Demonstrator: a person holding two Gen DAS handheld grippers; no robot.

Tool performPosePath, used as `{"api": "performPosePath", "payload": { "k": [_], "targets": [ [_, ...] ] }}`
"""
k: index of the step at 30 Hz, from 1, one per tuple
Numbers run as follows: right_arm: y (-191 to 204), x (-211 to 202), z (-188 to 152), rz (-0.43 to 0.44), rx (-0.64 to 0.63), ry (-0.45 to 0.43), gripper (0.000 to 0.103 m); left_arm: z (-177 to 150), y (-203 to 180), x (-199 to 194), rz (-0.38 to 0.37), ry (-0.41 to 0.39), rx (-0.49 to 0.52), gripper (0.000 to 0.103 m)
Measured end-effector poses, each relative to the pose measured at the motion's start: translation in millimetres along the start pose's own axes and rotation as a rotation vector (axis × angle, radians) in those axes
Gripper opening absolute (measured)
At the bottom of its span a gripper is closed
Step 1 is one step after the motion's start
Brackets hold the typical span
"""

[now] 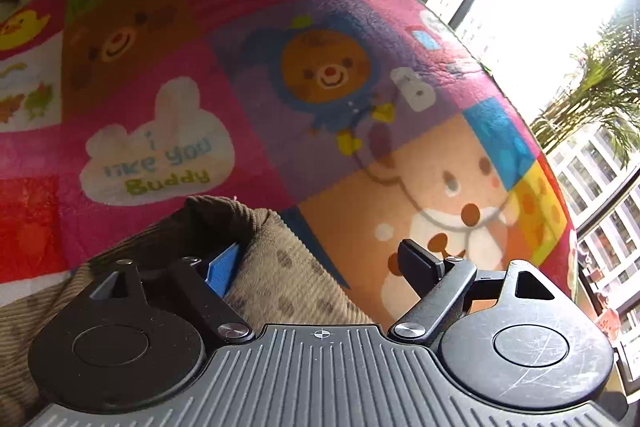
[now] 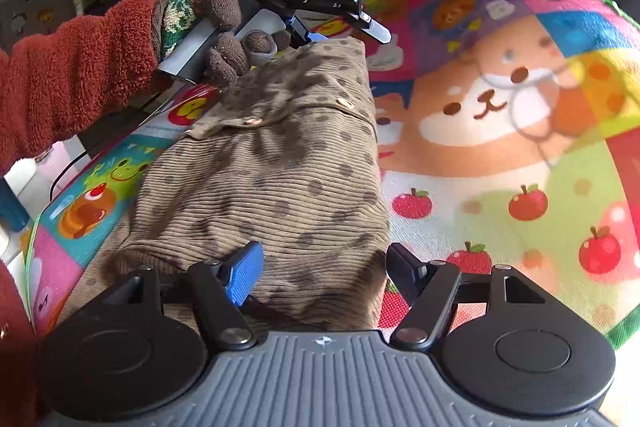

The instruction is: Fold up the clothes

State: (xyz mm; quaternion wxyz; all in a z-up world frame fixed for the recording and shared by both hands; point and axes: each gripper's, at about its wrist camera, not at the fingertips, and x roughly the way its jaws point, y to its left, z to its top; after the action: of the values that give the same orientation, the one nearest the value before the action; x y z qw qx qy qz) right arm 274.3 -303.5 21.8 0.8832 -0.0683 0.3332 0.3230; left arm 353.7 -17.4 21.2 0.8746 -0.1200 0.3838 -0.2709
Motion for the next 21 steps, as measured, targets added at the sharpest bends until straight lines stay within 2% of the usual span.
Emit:
{"api": "performPosePath", "payload": {
  "k": [4, 8, 11, 13, 16, 18, 21],
  "targets": [
    [-22, -19, 17, -0.063, 0.052, -0.097, 0.070, -37, 8, -76, 0.015, -0.050, -0.014, 0.094],
    [-38, -6, 16, -0.082, 0.114, -0.088, 0.070, -81, 6, -118, -0.036, -0.057, -0.049, 0.094],
    [-23, 16, 5, -0.060, 0.101, -0.021, 0.066, -101, -5, -125, -0.036, -0.076, 0.010, 0.094],
    [-5, 23, -5, -0.037, 0.109, 0.004, 0.054, -108, -8, -121, -0.002, -0.074, 0.037, 0.094],
    [22, 17, -12, -0.021, 0.089, 0.001, 0.054, -110, 0, -115, 0.047, -0.081, 0.018, 0.094],
    [37, 10, -16, 0.038, 0.068, 0.016, 0.057, -108, 6, -116, 0.063, -0.098, -0.003, 0.094],
    [55, 1, -19, 0.076, -0.030, 0.047, 0.058, -110, 2, -123, 0.041, -0.119, 0.001, 0.094]
  ]
}}
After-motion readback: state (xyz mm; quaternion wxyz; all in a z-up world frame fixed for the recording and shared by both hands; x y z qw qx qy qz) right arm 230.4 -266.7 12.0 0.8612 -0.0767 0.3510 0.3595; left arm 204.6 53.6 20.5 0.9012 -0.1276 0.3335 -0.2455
